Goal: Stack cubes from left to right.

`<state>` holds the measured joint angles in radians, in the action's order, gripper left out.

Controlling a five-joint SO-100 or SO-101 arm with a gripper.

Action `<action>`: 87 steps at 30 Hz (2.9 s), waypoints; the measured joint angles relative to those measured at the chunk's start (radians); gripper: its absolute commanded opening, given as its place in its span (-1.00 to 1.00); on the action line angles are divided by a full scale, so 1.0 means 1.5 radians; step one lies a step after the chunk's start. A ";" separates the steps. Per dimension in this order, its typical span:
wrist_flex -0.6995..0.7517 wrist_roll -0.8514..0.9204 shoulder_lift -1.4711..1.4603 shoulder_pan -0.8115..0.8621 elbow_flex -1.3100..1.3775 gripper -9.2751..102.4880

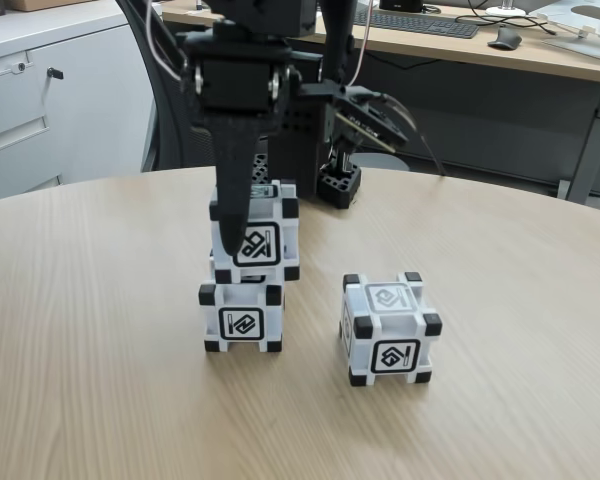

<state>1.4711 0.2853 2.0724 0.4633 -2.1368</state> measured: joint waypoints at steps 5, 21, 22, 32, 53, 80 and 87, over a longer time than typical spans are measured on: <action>0.000 0.013 -0.003 0.000 0.002 -0.49; -0.005 0.051 -0.012 0.001 0.000 -0.01; -0.005 0.047 -0.012 0.000 0.000 -0.01; -0.001 -0.003 -0.012 -0.008 0.000 -0.04; -0.002 -0.182 -0.012 -0.243 0.000 -0.06; -0.106 -0.274 -0.069 -0.303 0.000 -0.09; -0.121 -0.267 -0.114 -0.303 0.000 -0.07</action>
<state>1.2901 -0.1150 1.9021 0.0092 -2.1368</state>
